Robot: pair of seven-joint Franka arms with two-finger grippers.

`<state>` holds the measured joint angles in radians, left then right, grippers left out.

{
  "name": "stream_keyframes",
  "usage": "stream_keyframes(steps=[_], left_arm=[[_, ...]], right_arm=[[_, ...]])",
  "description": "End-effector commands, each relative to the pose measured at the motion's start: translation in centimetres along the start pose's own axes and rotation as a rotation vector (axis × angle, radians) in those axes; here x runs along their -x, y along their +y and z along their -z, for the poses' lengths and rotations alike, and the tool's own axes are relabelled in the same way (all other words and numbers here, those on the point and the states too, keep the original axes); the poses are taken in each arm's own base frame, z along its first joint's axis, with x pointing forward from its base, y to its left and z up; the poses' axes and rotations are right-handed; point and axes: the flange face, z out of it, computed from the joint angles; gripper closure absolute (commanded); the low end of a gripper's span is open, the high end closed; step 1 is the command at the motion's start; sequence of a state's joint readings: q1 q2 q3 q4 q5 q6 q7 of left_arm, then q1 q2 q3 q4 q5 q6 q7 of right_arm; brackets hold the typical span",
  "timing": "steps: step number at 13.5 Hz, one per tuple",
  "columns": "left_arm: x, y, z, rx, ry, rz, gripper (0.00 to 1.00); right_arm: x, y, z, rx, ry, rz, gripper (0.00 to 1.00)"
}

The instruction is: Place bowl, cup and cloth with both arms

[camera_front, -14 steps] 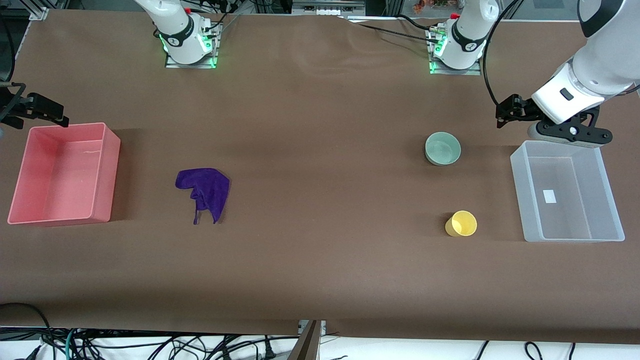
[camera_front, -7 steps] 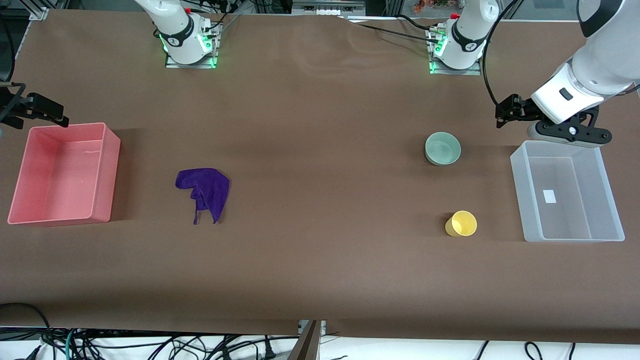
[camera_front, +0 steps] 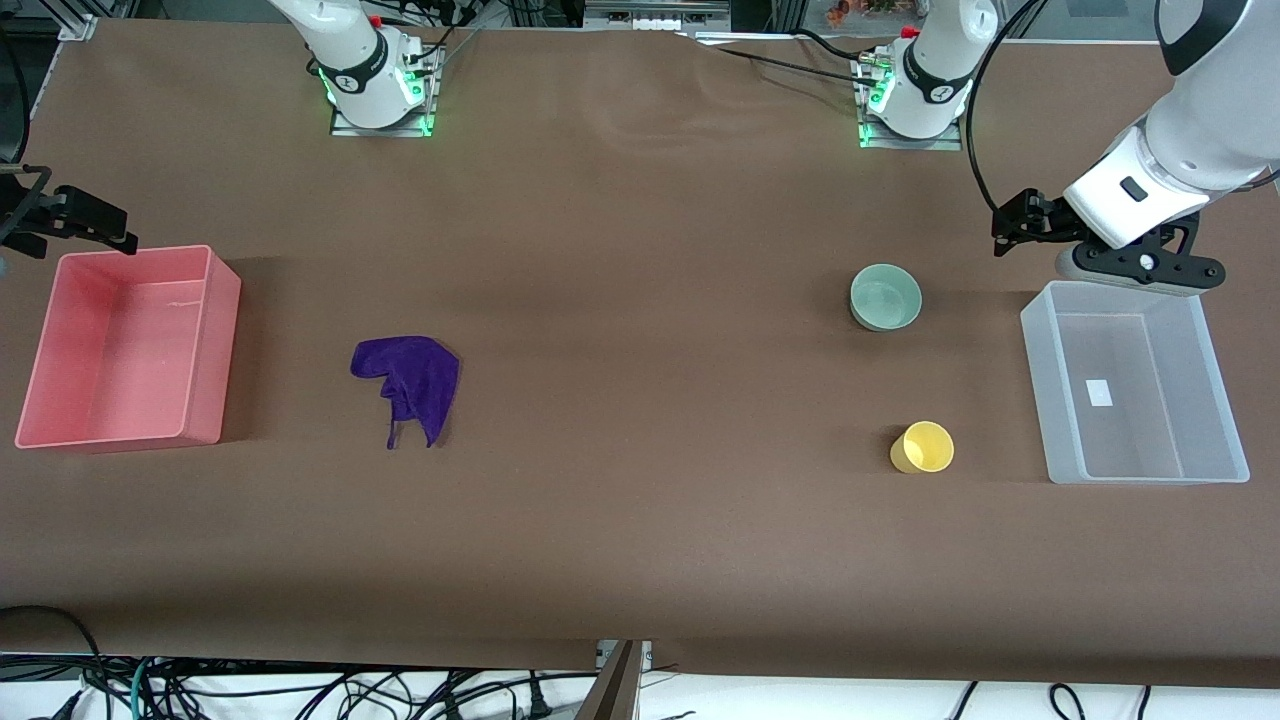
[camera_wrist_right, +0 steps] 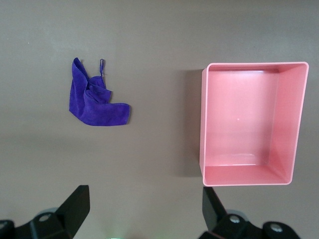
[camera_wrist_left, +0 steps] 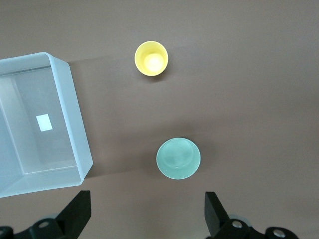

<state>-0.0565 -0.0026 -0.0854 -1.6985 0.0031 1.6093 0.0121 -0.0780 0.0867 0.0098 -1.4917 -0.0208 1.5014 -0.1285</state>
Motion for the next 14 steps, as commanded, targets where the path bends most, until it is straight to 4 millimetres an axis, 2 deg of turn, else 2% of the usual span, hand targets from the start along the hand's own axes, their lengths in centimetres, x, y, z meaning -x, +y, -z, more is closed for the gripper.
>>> stream_keyframes(steps=[1, 3, 5, 7, 9, 10, 12, 14], left_arm=[[-0.2, -0.1, 0.3, 0.009, -0.005, 0.004, 0.0], [-0.2, 0.6, 0.3, -0.004, -0.007, -0.006, 0.0], [-0.5, 0.0, 0.1, 0.003, -0.002, 0.004, 0.0], [-0.6, 0.3, -0.2, -0.003, -0.008, -0.001, 0.0], [-0.5, -0.1, -0.7, 0.006, -0.025, -0.006, 0.0], [-0.6, 0.0, -1.5, 0.007, -0.051, -0.012, 0.0], [-0.9, 0.6, -4.1, 0.014, -0.146, -0.028, 0.0], [-0.9, 0.6, -6.6, 0.015, -0.181, -0.051, 0.0]], right_arm=[[0.0, -0.2, 0.5, 0.009, 0.007, 0.0, 0.0], [0.0, -0.2, 0.5, 0.005, 0.009, 0.001, 0.0], [-0.1, -0.3, 0.4, 0.006, 0.007, 0.001, 0.0], [-0.7, -0.9, -0.6, 0.005, -0.009, 0.013, 0.0], [-1.3, -1.3, -3.1, 0.014, -0.042, 0.022, 0.0], [-1.6, -1.6, -4.5, 0.028, -0.073, 0.03, 0.0], [-1.6, -1.4, -8.1, 0.027, -0.137, 0.029, 0.0], [-2.2, -1.7, -13.0, 0.017, -0.14, 0.038, 0.0]])
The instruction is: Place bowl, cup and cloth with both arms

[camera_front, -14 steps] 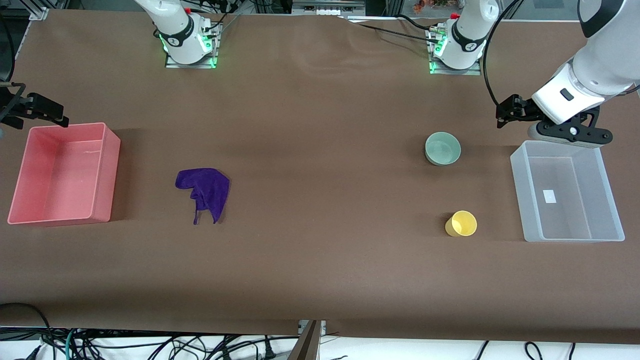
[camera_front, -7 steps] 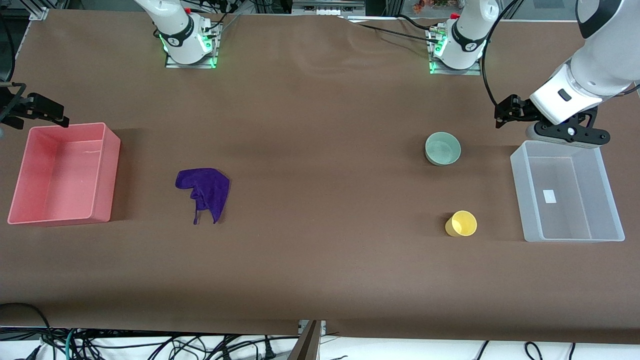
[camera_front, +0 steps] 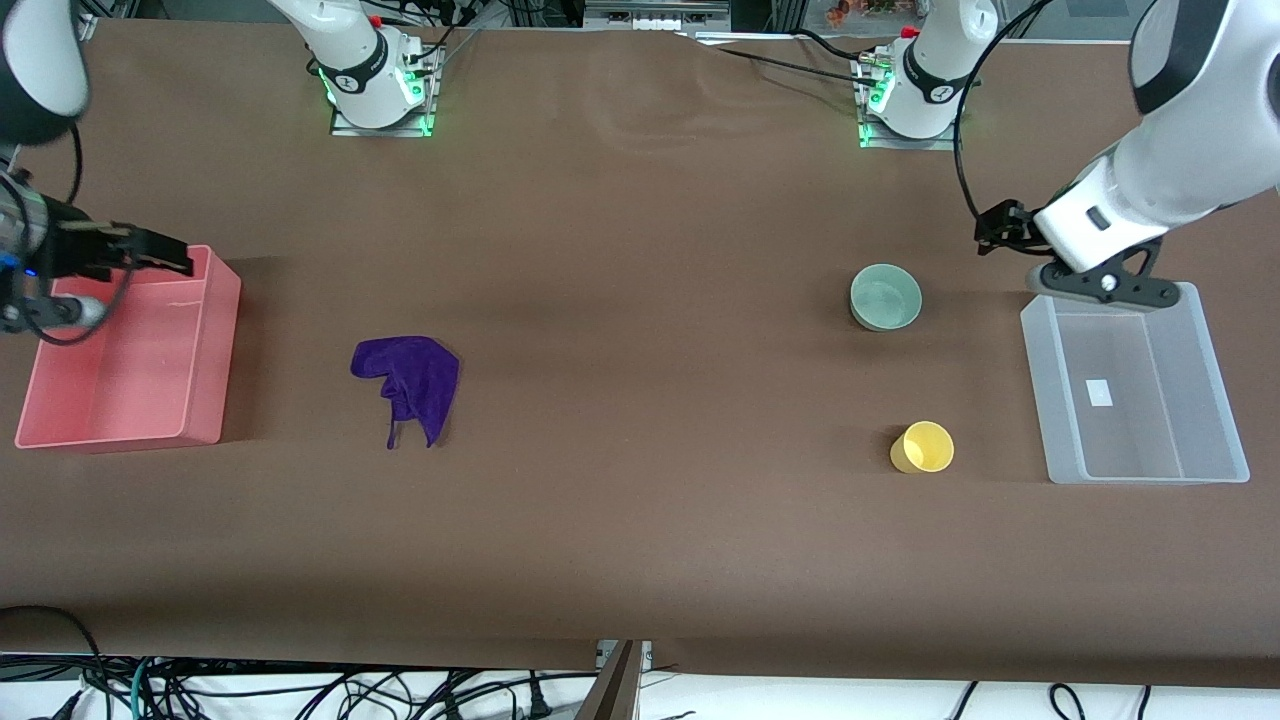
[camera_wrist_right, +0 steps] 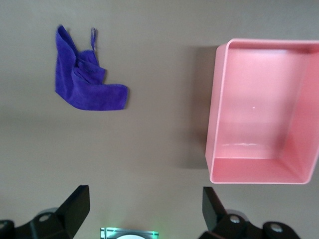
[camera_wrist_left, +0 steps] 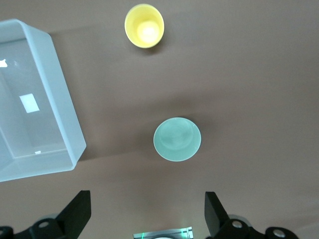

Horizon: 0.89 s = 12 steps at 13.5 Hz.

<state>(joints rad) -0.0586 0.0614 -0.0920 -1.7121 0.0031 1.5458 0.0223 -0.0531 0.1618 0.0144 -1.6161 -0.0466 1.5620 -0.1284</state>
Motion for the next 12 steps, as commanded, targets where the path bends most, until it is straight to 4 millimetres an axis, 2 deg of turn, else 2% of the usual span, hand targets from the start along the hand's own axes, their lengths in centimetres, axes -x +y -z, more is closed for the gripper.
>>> stream_keyframes(steps=[1, 3, 5, 6, 9, 10, 12], left_arm=[[-0.6, 0.1, -4.2, -0.004, -0.046, -0.052, 0.0], [-1.4, 0.0, -8.8, -0.004, -0.02, -0.171, 0.0], [-2.6, -0.3, -14.2, 0.001, -0.022, -0.284, 0.0], [-2.8, -0.5, -16.5, 0.0, -0.002, -0.313, 0.0], [-2.1, -0.7, -24.4, -0.029, 0.083, -0.393, 0.0], [-1.4, -0.6, -26.6, -0.03, 0.093, -0.403, 0.0], [-0.6, 0.2, -29.7, -0.03, 0.107, -0.42, 0.0]], right_arm=[[-1.2, -0.6, -6.0, 0.003, 0.016, -0.006, 0.0], [-2.4, -3.5, -10.0, 0.006, 0.057, 0.019, 0.0], [-3.5, -4.7, -14.4, -0.001, 0.063, -0.093, 0.0], [-4.2, -6.4, -16.3, -0.004, 0.07, -0.125, 0.0], [-6.0, -10.1, -21.2, -0.022, 0.08, -0.231, 0.0], [-6.5, -10.9, -22.4, -0.027, 0.085, -0.255, 0.0], [-7.1, -12.4, -24.7, -0.038, 0.117, -0.265, 0.0]])
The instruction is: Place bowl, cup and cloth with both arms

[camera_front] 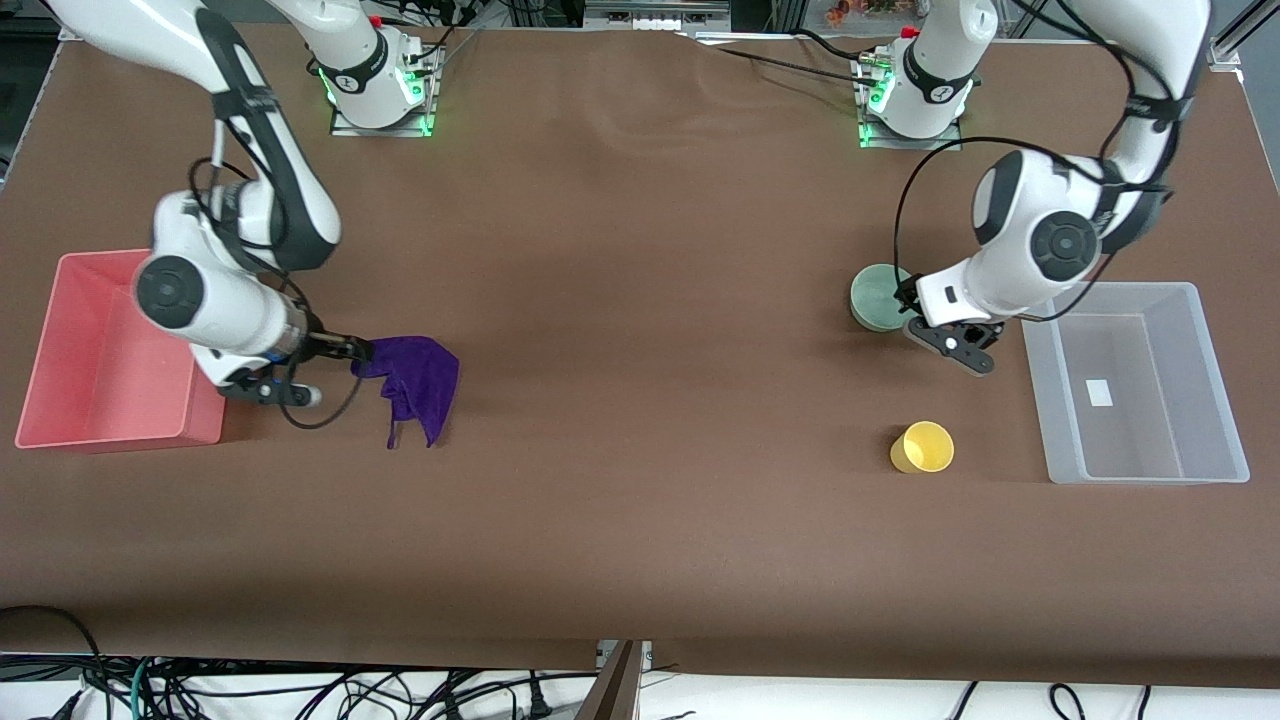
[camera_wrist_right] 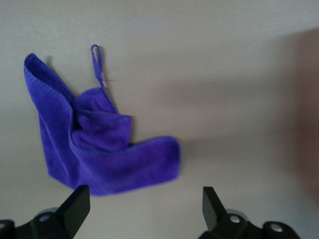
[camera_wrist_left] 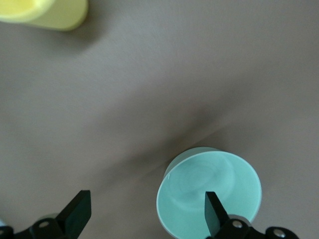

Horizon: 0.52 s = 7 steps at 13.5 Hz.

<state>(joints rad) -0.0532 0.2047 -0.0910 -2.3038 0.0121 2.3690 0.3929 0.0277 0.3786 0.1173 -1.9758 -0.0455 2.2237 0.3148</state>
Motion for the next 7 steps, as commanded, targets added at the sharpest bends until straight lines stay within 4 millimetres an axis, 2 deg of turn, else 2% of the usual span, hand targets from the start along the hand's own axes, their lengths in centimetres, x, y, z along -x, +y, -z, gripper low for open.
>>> stream_keyframes(steps=[1, 3, 4, 5, 7], left_arm=[[1.1, 1.1, -2.8, -0.016, 0.008, -0.051, 0.0], [1.2, 0.8, -5.1, -0.013, 0.008, -0.067, 0.0], [1.3, 0.9, -5.8, -0.007, -0.001, -0.083, 0.03], [1.4, 0.8, -5.8, -0.007, 0.001, -0.101, 0.22], [1.3, 1.0, -6.0, -0.007, -0.001, -0.153, 0.85]], right_arm=[[-0.2, -1.2, -2.5, -0.019, 0.039, -0.047, 0.0], [-0.3, -2.6, -4.2, -0.033, 0.057, -0.09, 0.0], [-0.3, -3.2, -5.2, -0.04, 0.067, -0.108, 0.0], [-0.3, -3.8, -6.0, -0.046, 0.073, -0.12, 0.0], [0.0, -4.6, -7.5, -0.049, 0.073, -0.119, 0.0]])
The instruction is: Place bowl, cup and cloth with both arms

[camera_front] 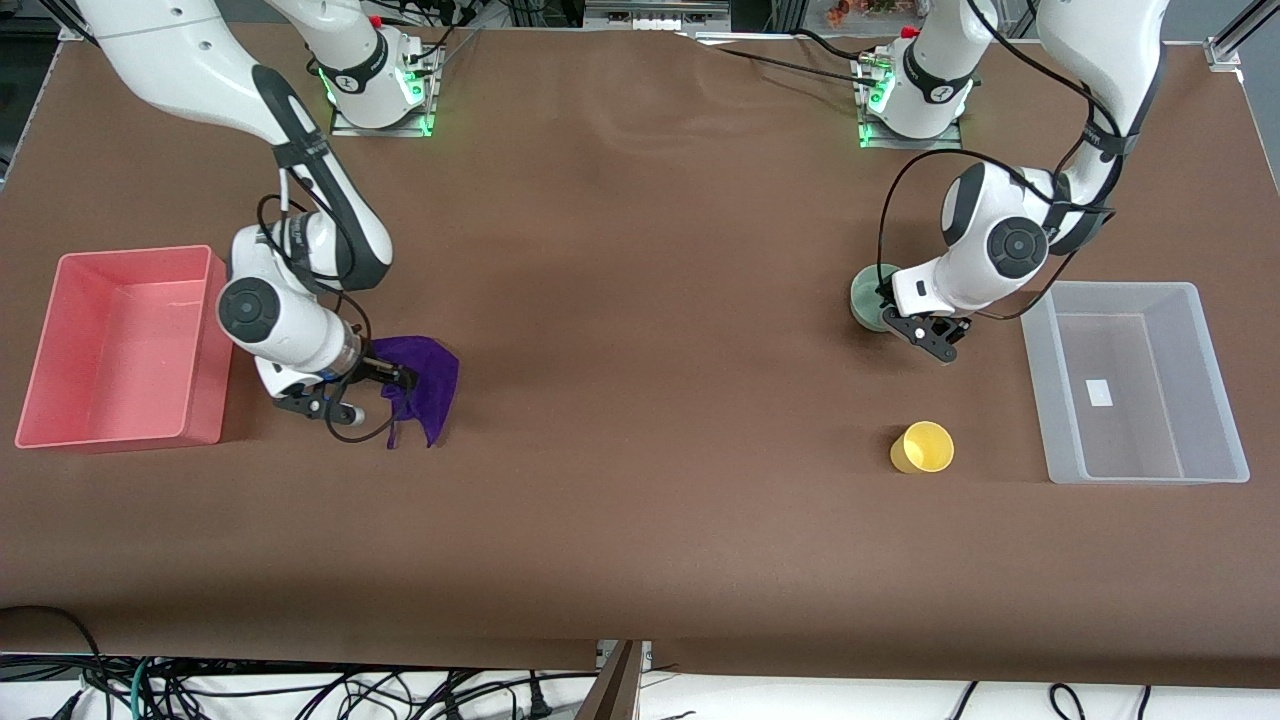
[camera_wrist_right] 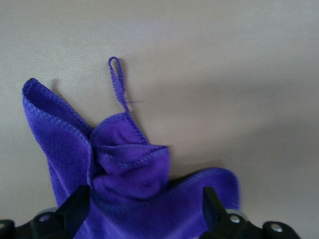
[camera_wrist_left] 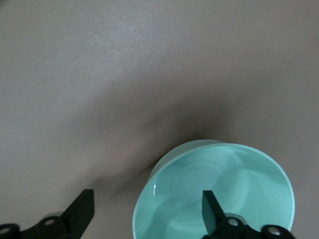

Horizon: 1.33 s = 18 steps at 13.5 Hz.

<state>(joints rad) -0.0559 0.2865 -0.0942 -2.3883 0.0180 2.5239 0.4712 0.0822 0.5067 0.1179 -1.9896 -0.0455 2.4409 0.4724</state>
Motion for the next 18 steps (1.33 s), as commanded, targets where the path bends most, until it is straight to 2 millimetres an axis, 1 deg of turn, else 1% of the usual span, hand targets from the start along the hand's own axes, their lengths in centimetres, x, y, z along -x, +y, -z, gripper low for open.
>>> stream_keyframes(steps=[1, 2, 3, 4, 5, 6, 7, 8, 9, 10, 11, 12, 13, 14, 15, 16, 17, 18], left_arm=[[-0.1, -0.1, 0.2, -0.017, 0.006, -0.071, 1.0], [-0.1, -0.1, 0.1, -0.016, 0.004, -0.073, 1.0], [-0.1, -0.1, 0.2, -0.017, 0.006, -0.073, 1.0], [-0.1, -0.2, 0.2, -0.016, 0.006, -0.07, 1.0], [-0.1, -0.2, 0.3, -0.017, 0.007, -0.072, 1.0], [-0.3, -0.2, 0.7, -0.021, 0.012, -0.073, 1.0], [-0.4, -0.3, 1.2, -0.025, 0.016, -0.074, 1.0], [-0.4, -0.3, 2.3, -0.032, 0.023, -0.08, 1.0], [-0.3, -0.5, 3.7, -0.039, 0.028, -0.086, 1.0], [-0.5, -0.8, 5.7, -0.051, 0.042, -0.078, 1.0], [-0.6, -1.4, 7.6, -0.053, 0.037, -0.067, 1.0], [-1.0, -2.4, 9.5, -0.045, 0.019, -0.056, 1.0], [-0.7, -5.1, 12.2, -0.026, -0.006, -0.027, 1.0], [-0.3, -8.1, 15.5, -0.011, -0.018, -0.021, 1.0], [0.2, -11.0, 18.1, 0.007, -0.03, -0.029, 1.0], [0.9, -14.0, 19.4, 0.023, -0.038, -0.032, 1.0], [2.3, -17.5, 20.7, 0.013, -0.042, -0.04, 1.0], [3.3, -20.4, 21.3, -0.016, -0.049, -0.062, 1.0]], right_arm=[[0.8, -1.0, -1.5, -0.009, 0.01, -0.011, 0.0], [0.9, -0.8, -2.0, -0.009, 0.007, -0.011, 0.11], [1.0, -0.8, -2.1, -0.008, 0.005, -0.009, 0.54], [1.0, -0.7, -2.1, -0.005, 0.001, -0.009, 0.81], [1.0, -0.7, -2.0, -0.004, -0.002, -0.006, 1.0], [0.9, -0.6, -1.9, -0.003, -0.003, 0.003, 1.0], [0.8, -0.6, -1.3, -0.001, -0.002, 0.012, 1.0], [0.5, -0.7, -0.2, 0.003, -0.002, 0.016, 1.0], [0.2, -0.6, 1.4, 0.016, -0.013, 0.018, 1.0], [-0.4, -0.5, 3.8, 0.025, -0.017, 0.017, 1.0], [-0.9, -0.4, 6.8, 0.039, -0.031, 0.033, 1.0], [-1.6, 0.5, 10.4, 0.055, -0.06, 0.07, 1.0], [-2.7, 2.0, 14.1, 0.068, -0.096, 0.118, 1.0], [-3.7, 4.0, 17.3, 0.081, -0.142, 0.179, 1.0], [-4.9, 7.6, 20.2, 0.094, -0.189, 0.235, 1.0], [-5.9, 11.2, 22.8, 0.097, -0.218, 0.294, 1.0], [-6.4, 14.8, 24.4, 0.101, -0.248, 0.352, 1.0], [-6.7, 18.6, 25.0, 0.098, -0.274, 0.391, 1.0]])
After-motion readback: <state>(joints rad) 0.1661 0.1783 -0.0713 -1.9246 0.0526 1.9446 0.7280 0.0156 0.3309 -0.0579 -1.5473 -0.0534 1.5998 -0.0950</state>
